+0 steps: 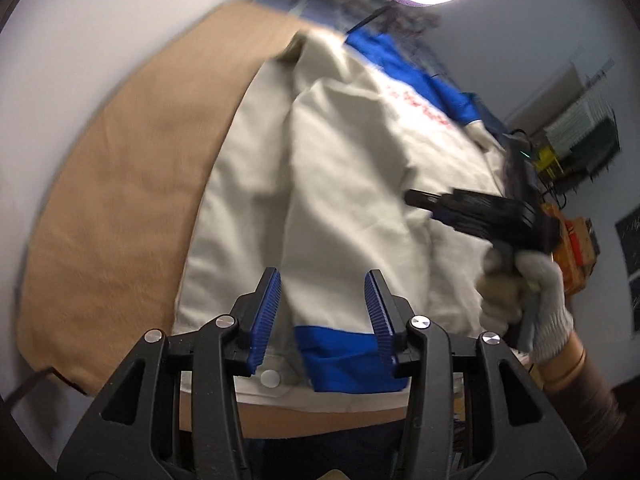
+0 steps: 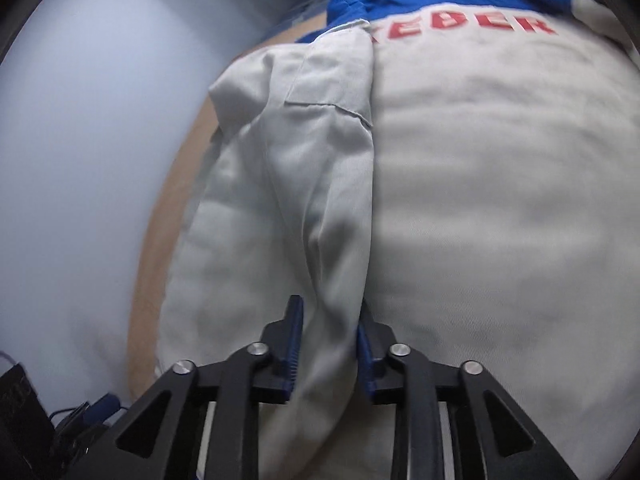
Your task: Fold large clothes
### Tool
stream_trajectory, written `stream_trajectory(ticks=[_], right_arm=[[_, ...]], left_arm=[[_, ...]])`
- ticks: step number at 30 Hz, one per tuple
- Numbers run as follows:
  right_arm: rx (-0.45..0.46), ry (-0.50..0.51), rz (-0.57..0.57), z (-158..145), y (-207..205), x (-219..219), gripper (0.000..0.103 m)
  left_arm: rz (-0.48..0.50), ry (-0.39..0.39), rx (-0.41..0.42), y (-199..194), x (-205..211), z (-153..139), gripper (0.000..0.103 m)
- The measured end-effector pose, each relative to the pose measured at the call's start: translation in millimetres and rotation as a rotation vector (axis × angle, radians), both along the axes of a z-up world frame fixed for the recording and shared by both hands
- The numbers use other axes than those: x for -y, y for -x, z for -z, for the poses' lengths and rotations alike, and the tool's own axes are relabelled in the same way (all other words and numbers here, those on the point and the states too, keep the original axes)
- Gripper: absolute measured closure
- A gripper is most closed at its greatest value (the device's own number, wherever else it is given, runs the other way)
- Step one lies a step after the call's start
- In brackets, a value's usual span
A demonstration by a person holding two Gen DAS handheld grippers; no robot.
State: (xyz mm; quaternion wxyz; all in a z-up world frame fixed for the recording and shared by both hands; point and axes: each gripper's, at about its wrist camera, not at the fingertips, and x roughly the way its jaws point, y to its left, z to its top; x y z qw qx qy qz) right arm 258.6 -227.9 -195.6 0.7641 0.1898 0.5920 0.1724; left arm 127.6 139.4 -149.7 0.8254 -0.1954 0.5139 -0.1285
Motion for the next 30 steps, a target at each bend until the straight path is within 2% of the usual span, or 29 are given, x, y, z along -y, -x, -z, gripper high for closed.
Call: stream_trajectory(ticks=[6,9,10,11,13,17,19,22,25,30], right_arm=[[-0.017,-0.075,-0.036,8.4,19.4,1.7,0.072],[-0.028,-0.103,-0.049,10.4,25.1,-2.0,0.073],[-0.026,-0.100,-0.052,14.5,25.0,-3.9,0.076],[-0.021,-0.095,-0.059,15.1,25.4,-7.0,0.083],[-0.021,-0.092,-0.085,13.8,28.2,-17.2,0.098],[0.012,-0.053,-0.144,5.2,35.5,-40.9,0.101],[0.020,-0.057,-0.197,-2.3,40.7,-51.7,0.100],[0.000,0.017,-0.298,-8.8,43.1,-72.1,0.078],[0.038,0.084,-0.365,-26.0,45.1,-80.0,0.078],[0.197,0.144,-0.395,-75.7,21.6,-88.0,0.078]], left_arm=[[-0.017,0.065,-0.140,-15.6,6.3,49.4,0.059],[-0.036,0.117,-0.155,-20.1,7.8,59.5,0.060],[-0.035,0.111,-0.150,-21.6,9.6,59.7,0.083],[-0.033,0.097,-0.151,-20.6,9.6,61.2,0.098],[-0.047,0.076,-0.133,-17.5,9.1,54.6,0.098],[-0.077,0.004,-0.059,-2.1,1.3,25.0,0.099],[-0.083,-0.064,0.012,10.7,-4.1,1.9,0.099],[-0.096,-0.116,0.049,15.7,-4.7,-5.5,0.099],[-0.088,-0.122,0.018,11.8,0.6,5.0,0.099],[-0.076,-0.121,-0.006,11.2,4.0,17.3,0.099]])
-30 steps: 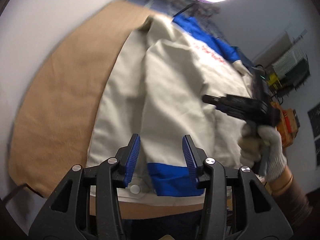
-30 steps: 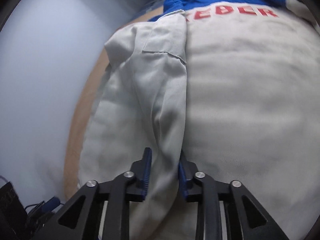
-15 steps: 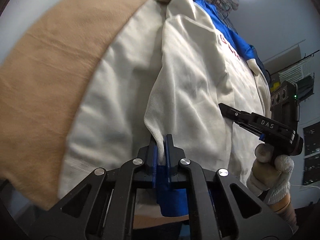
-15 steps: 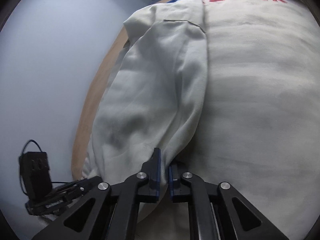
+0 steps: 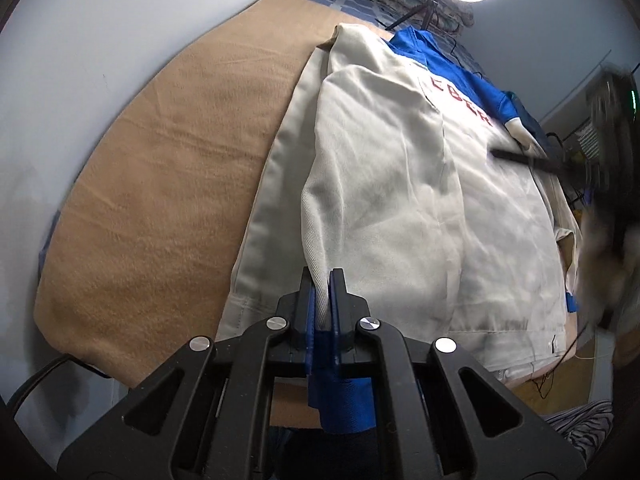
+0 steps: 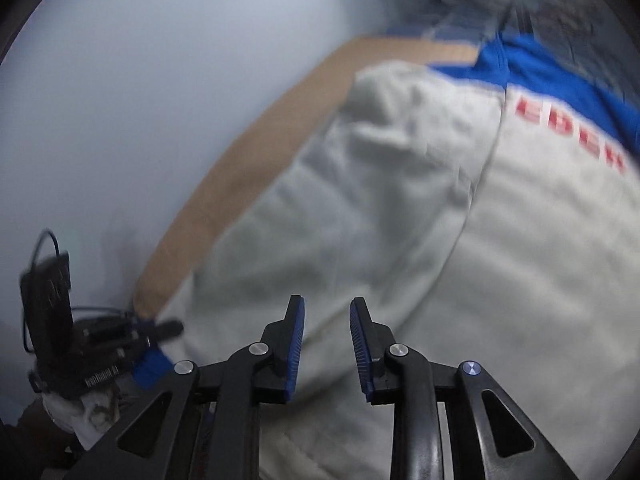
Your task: Fold large clothes
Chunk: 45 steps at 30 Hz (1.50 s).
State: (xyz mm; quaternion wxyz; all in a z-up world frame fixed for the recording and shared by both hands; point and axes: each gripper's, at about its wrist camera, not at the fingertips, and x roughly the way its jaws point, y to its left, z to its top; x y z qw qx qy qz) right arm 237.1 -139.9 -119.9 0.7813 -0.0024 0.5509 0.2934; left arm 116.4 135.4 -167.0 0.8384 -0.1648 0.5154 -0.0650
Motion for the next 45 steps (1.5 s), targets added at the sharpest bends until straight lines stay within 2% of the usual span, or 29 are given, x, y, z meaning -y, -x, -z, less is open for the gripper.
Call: stream_trajectory(ticks=[4,6,7,8,13,18,23,25,30,34,35,36,37,38,40,44,45], right_arm=[[0.107,0.042,0.024,-16.9,-55.5,-21.2,0.076],[0.140,0.076,0.030,-13.9,-89.0,-40.2,0.070],[0.144,0.084,0.038,-11.7,-104.6,-45.1,0.062],[0.151,0.099,0.053,-8.9,-124.5,-55.6,0.060],[0.180,0.226,0.045,11.1,-195.1,-112.2,0.060],[0.174,0.299,0.049,40.5,-249.0,-144.4,0.060],[0.171,0.412,0.028,63.1,-274.7,-154.4,0.060],[0.156,0.455,-0.002,68.9,-277.1,-149.6,0.064],[0.149,0.474,-0.042,69.1,-280.0,-138.5,0.062],[0.181,0.492,-0.064,72.9,-280.8,-153.2,0.062],[0.195,0.504,-0.084,75.2,-279.9,-160.4,0.067],[0.206,0.519,-0.104,77.7,-278.4,-167.3,0.079],[0.206,0.523,-0.121,79.5,-277.8,-171.5,0.097],[0.199,0.523,-0.133,80.3,-277.1,-176.2,0.101],[0.232,0.527,-0.134,75.3,-277.0,-182.0,0.103],[0.231,0.377,0.043,62.1,-295.9,-171.4,0.103],[0.209,0.347,0.032,65.8,-297.6,-173.0,0.103]], left_arm=[[0.003,-0.005,0.007,2.2,-0.2,-1.0,0.099],[0.005,0.000,0.003,0.8,0.0,0.0,0.099],[0.007,0.004,0.000,1.2,-1.2,0.7,0.099],[0.008,0.007,-0.002,0.4,-1.1,1.2,0.099],[0.013,0.020,-0.010,-0.7,-4.6,4.5,0.099],[0.030,0.028,-0.026,-2.4,-3.2,8.7,0.099],[0.041,0.028,-0.034,-1.9,-4.5,11.9,0.099],[0.037,0.043,-0.045,-0.9,-8.4,15.3,0.099],[0.034,0.068,-0.060,1.8,-12.4,18.2,0.099],[0.041,0.065,-0.053,2.3,-10.4,13.1,0.099],[0.042,0.062,-0.051,2.4,-10.7,12.6,0.099],[0.043,0.060,-0.049,3.3,-11.1,11.8,0.099],[0.037,0.065,-0.049,4.5,-13.4,11.0,0.099],[0.028,0.072,-0.049,5.0,-15.4,10.3,0.099],[0.000,0.079,-0.050,7.5,-24.4,9.1,0.099],[-0.025,0.060,-0.091,4.1,-33.8,19.3,0.099],[-0.026,0.050,-0.102,3.9,-32.2,24.5,0.099]])
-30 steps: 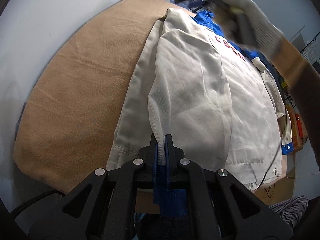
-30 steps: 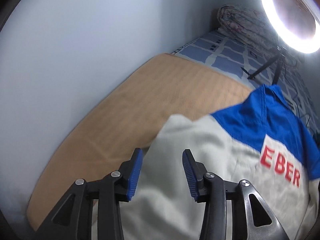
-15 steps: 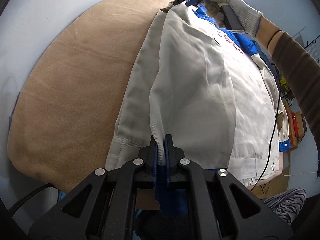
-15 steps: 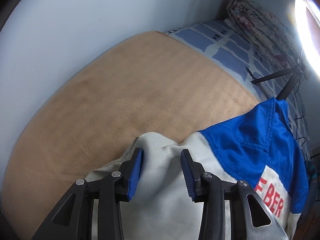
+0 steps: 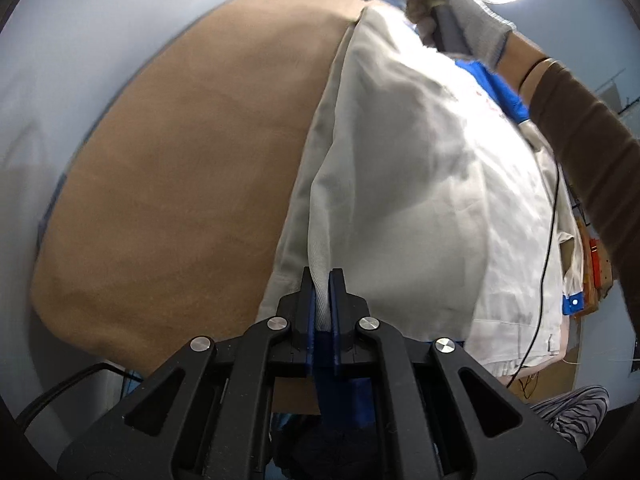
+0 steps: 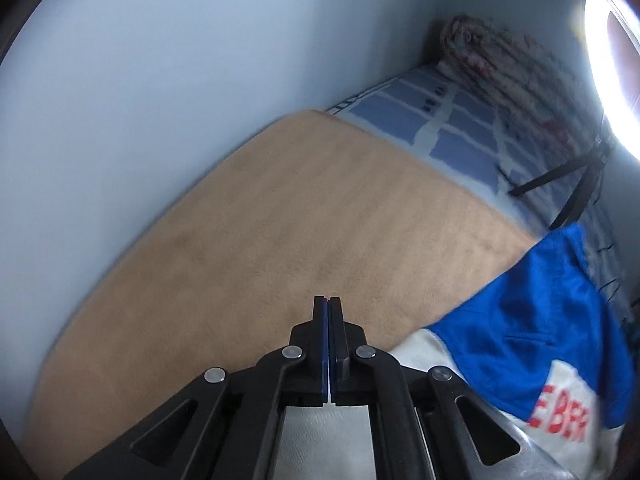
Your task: Fold large clothes
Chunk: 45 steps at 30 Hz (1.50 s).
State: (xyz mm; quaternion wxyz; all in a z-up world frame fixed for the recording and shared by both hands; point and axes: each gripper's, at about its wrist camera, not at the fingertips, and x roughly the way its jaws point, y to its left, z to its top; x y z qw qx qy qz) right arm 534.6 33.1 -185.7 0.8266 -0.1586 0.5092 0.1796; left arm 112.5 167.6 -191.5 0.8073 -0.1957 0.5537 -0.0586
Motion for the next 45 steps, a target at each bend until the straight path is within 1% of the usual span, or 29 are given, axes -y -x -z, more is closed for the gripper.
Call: stream_trajectory(ticks=[1,2,3,4,5,7,9,10,11,12,13,14,15,18,19,20,22,23,25,26,28,29,32,36,38,41,42,43,45], right_arm=[[-0.020,-0.003,-0.028,3.2,1.5,-4.8,0.103],[-0.011,0.016,-0.038,2.7,5.7,-7.5,0.099],[0.025,0.037,-0.048,-2.8,12.5,-7.9,0.093],[0.042,0.028,-0.052,-8.1,16.9,-4.8,0.083],[0.067,-0.014,-0.048,-20.5,24.2,5.1,0.081],[0.077,-0.096,-0.008,-41.2,39.9,32.3,0.080],[0.069,-0.127,0.042,-52.1,64.2,67.9,0.079],[0.059,-0.126,0.053,-52.1,78.3,83.0,0.079],[0.042,-0.128,0.057,-49.8,92.1,95.8,0.079],[0.007,-0.146,0.056,-44.2,110.5,110.8,0.078],[-0.029,-0.165,0.059,-38.3,124.2,121.8,0.078],[-0.070,-0.191,0.065,-31.4,139.6,131.5,0.077],[-0.114,-0.226,0.068,-24.1,157.6,139.5,0.077],[-0.163,-0.318,0.037,-13.4,203.1,145.4,0.076],[-0.171,-0.320,0.009,-8.5,217.2,137.9,0.076],[-0.164,-0.298,-0.018,-3.5,226.2,130.9,0.076],[-0.113,-0.186,-0.060,11.4,241.1,114.4,0.076],[-0.062,-0.139,-0.081,15.2,246.6,106.6,0.076],[-0.049,-0.103,-0.084,11.2,249.0,100.6,0.076],[-0.072,-0.114,-0.064,5.3,250.4,102.0,0.076],[-0.099,-0.199,-0.046,-13.8,265.0,111.5,0.076],[-0.105,-0.232,-0.050,-23.2,273.7,115.3,0.076],[-0.127,-0.306,-0.067,-42.0,315.6,129.3,0.076],[-0.165,-0.378,-0.064,-38.0,359.5,136.5,0.076],[-0.180,-0.365,-0.069,-25.8,364.6,128.3,0.076],[-0.189,-0.246,-0.082,6.1,372.5,110.3,0.076],[-0.157,-0.238,-0.094,6.6,375.6,108.7,0.076],[-0.162,-0.230,-0.102,4.1,375.8,107.9,0.076],[-0.198,-0.314,-0.069,-7.9,366.5,119.8,0.075]], left_arm=[[0.010,-0.023,-0.002,0.8,3.7,3.1,0.099],[0.018,-0.041,0.003,1.9,6.2,3.5,0.099],[0.025,-0.059,0.015,3.1,8.7,2.6,0.099],[0.025,-0.063,0.021,3.7,9.6,1.6,0.099],[0.023,-0.061,0.022,4.0,9.2,1.6,0.099],[0.015,-0.031,0.014,3.7,5.2,2.3,0.099],[-0.024,0.028,0.013,5.3,-5.3,-0.9,0.095],[-0.037,0.039,0.018,6.3,-9.9,-4.9,0.089],[-0.048,0.038,0.037,8.3,-15.7,-8.9,0.077],[-0.061,0.029,0.062,10.3,-19.0,-13.4,0.069],[-0.071,0.017,0.081,11.3,-22.2,-16.2,0.051],[-0.077,0.018,0.084,10.7,-25.8,-16.6,0.040],[-0.080,0.041,0.075,10.0,-28.7,-14.4,0.039],[-0.093,0.137,0.016,5.9,-31.2,1.0,0.039],[-0.079,0.163,-0.010,4.2,-29.2,8.2,0.039],[-0.070,0.171,-0.027,2.9,-27.2,12.8,0.039],[-0.065,0.157,-0.044,1.3,-21.4,21.9,0.040],[-0.064,0.148,-0.036,0.4,-20.8,21.2,0.047],[-0.052,0.120,-0.032,-2.2,-17.2,19.4,0.061],[-0.051,0.119,-0.031,-2.2,-16.7,18.6,0.067],[-0.057,0.125,-0.021,-1.7,-15.6,15.9,0.079],[-0.059,0.126,-0.012,-0.9,-15.2,13.8,0.081],[-0.062,0.111,0.008,4.9,-14.5,10.1,0.084],[-0.063,0.087,0.037,8.9,-9.4,2.0,0.086],[-0.059,0.090,0.055,7.7,-6.7,-5.5,0.086],[-0.048,0.096,0.088,9.7,-4.2,-18.6,0.087],[-0.042,0.085,0.103,10.7,-1.3,-23.5,0.087],[-0.036,0.078,0.114,12.6,0.3,-27.2,0.087],[-0.019,0.057,0.143,14.0,9.2,-35.6,0.087]])
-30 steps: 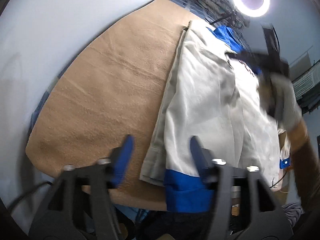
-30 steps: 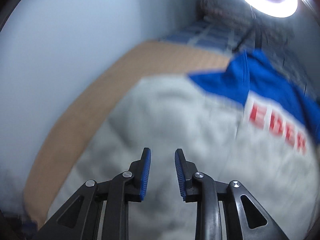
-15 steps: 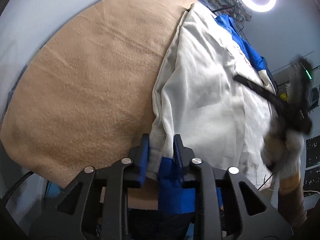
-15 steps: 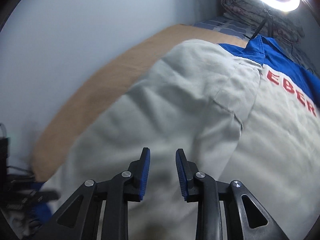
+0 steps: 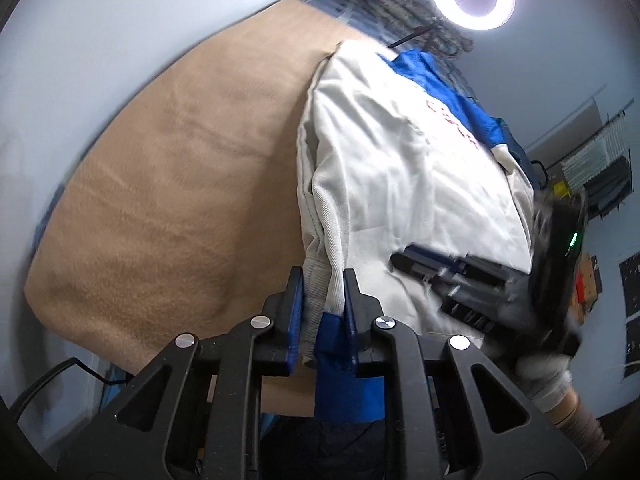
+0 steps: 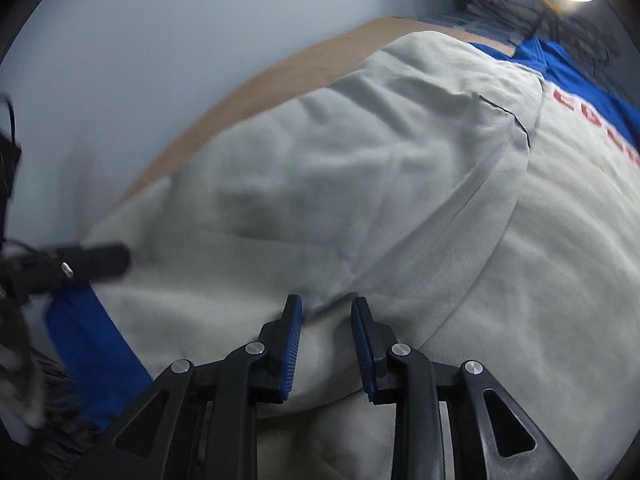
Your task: Fold large clothes
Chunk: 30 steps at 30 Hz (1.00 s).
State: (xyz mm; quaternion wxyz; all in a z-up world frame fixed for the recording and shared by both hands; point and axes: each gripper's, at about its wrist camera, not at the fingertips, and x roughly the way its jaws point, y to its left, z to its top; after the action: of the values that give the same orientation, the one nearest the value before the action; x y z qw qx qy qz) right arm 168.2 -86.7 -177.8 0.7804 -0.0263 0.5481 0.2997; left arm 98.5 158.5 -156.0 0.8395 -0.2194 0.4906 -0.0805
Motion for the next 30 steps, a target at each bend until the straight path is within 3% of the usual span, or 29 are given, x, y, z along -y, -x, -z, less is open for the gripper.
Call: stream_trajectory(ticks=[5,6,7,8,16,23,24,25,26,28,30], right_arm=[[0.107,-0.018,0.063,-36.2,-22.7,12.8,0.058],[0.117,-0.030,0.069,-43.0,-30.0,12.6,0.051],[0.115,-0.037,0.075,-46.4,-35.8,12.3,0.036],[0.105,-0.049,0.083,-51.3,-43.9,10.6,0.032],[-0.050,-0.071,0.126,-52.0,-102.8,-40.7,0.031],[-0.067,0.075,0.116,-31.0,-120.3,-91.2,0.032],[-0.062,0.104,0.104,-28.3,-119.2,-97.1,0.033],[-0.054,0.134,0.090,-26.3,-118.4,-102.0,0.041],[-0.048,0.157,0.075,-24.0,-117.2,-105.6,0.058],[-0.050,0.206,0.057,-18.9,-112.9,-109.5,0.079],[-0.050,0.190,0.077,-20.4,-112.6,-101.4,0.092]], left_arm=[[0.028,-0.034,0.039,-0.3,15.8,-11.3,0.087],[0.033,-0.043,0.045,1.0,17.4,-12.7,0.087],[0.037,-0.049,0.049,1.3,19.4,-13.5,0.087],[0.040,-0.054,0.053,2.6,21.2,-14.2,0.087],[0.063,-0.075,0.070,3.6,31.2,-19.1,0.087],[0.107,-0.120,0.098,2.4,50.8,-26.3,0.088],[0.114,-0.123,0.099,1.6,53.5,-27.0,0.088],[0.119,-0.125,0.101,1.2,56.1,-27.7,0.088],[0.124,-0.130,0.104,1.0,58.9,-28.7,0.088],[0.136,-0.145,0.109,0.5,65.8,-30.6,0.088],[0.150,-0.158,0.116,0.5,74.7,-33.1,0.089]])
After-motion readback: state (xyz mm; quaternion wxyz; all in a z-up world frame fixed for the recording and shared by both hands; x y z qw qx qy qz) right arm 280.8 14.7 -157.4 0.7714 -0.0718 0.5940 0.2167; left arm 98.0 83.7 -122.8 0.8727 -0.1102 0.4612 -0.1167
